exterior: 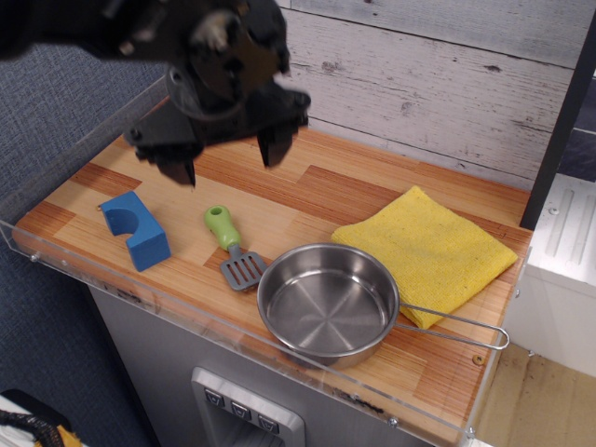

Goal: Put the spatula right on top of the napkin.

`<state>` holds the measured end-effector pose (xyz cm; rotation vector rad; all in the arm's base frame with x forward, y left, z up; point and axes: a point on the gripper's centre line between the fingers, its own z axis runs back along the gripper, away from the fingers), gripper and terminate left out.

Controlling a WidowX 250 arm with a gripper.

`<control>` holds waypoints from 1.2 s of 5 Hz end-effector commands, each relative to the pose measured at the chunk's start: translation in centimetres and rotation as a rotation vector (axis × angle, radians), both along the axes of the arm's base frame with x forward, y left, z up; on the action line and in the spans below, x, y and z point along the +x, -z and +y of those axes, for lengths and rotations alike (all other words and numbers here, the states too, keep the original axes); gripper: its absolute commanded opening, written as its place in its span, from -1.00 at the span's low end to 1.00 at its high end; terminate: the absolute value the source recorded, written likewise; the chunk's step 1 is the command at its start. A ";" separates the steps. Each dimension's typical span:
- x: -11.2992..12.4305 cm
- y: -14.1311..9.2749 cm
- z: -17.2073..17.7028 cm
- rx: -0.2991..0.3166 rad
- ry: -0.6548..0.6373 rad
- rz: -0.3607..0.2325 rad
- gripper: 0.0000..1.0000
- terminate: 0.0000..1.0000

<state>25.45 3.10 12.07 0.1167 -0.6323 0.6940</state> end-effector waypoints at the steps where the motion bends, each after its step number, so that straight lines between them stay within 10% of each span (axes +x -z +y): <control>1: 0.9 3.2 -0.8 0.015 0.013 0.072 1.00 -1.00; 6: 4.3 5.7 3.0 -0.059 -0.107 0.105 1.00 -1.00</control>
